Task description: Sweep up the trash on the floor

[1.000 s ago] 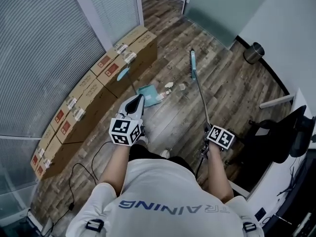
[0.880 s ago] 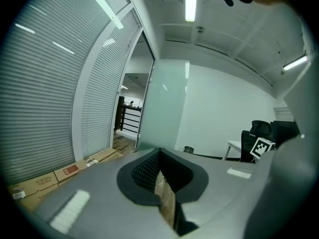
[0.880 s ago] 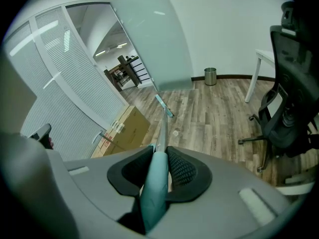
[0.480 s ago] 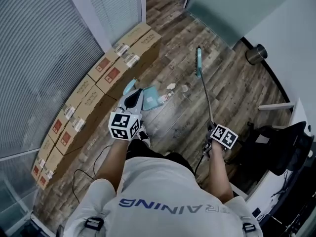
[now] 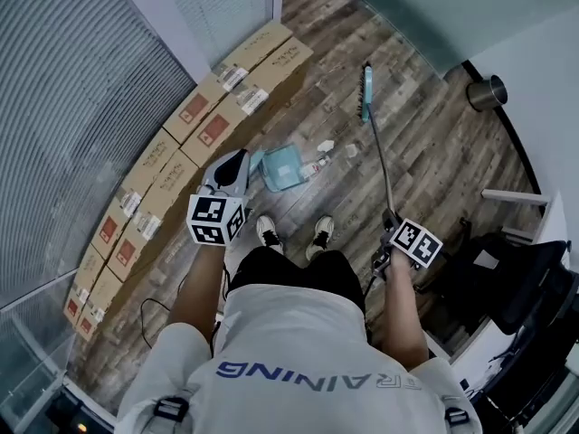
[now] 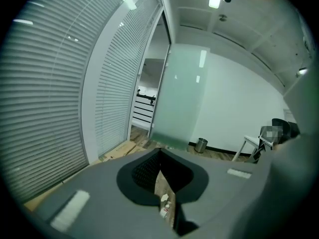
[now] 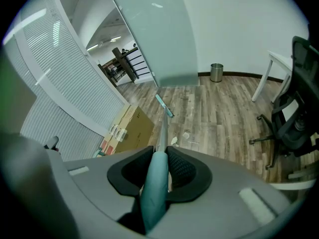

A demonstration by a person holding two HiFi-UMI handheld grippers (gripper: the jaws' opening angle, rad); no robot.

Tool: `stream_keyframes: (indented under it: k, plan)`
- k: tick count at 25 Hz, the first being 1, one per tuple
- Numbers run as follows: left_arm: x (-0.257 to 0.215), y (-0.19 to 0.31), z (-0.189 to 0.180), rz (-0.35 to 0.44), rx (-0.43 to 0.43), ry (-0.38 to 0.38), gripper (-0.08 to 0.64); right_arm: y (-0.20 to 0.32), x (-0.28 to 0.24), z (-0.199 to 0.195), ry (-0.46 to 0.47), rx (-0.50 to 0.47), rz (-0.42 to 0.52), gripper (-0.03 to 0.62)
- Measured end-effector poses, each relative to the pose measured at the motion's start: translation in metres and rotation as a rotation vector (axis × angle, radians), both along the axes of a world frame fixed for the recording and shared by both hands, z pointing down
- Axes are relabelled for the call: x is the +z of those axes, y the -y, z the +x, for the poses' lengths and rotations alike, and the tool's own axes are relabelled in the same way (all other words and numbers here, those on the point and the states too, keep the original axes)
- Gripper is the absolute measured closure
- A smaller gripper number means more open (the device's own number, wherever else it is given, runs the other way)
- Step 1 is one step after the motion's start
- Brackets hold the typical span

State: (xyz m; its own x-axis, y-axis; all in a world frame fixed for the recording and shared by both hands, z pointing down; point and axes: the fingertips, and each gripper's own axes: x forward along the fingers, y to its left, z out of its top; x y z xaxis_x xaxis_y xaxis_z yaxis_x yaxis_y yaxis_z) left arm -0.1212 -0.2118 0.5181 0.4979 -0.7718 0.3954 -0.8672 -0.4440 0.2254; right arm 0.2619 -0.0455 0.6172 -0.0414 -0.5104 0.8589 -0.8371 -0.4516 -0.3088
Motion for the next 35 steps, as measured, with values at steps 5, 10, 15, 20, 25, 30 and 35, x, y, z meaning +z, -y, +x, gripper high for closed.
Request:
stream_keyframes:
  k: [5, 10, 15, 20, 25, 30, 35]
  plan:
    - [0.035, 0.010, 0.005, -0.087, -0.018, 0.044, 0.558, 0.024, 0.021, 0.010, 0.015, -0.048, -0.042, 0.486]
    - [0.100, 0.016, 0.013, -0.236, 0.052, 0.191, 0.435, 0.047, 0.035, 0.021, 0.021, -0.110, -0.074, 0.486]
    - [0.171, 0.021, 0.020, -0.356, 0.199, 0.381, 0.321, 0.057, 0.044, 0.031, 0.025, -0.136, -0.098, 0.486]
    - [0.217, 0.023, 0.033, -0.435, 0.336, 0.515, 0.333, 0.060, 0.054, 0.039, 0.018, -0.137, -0.125, 0.486]
    - [0.249, 0.017, 0.039, -0.471, 0.422, 0.599, 0.396, 0.052, 0.072, 0.049, -0.003, -0.129, -0.176, 0.486]
    - [0.262, 0.011, 0.034, -0.511, 0.412, 0.633, 0.485, 0.039, 0.090, 0.057, -0.017, -0.133, -0.226, 0.486]
    - [0.263, 0.012, 0.040, -0.543, 0.402, 0.622, 0.477, 0.030, 0.107, 0.063, -0.035, -0.150, -0.279, 0.486]
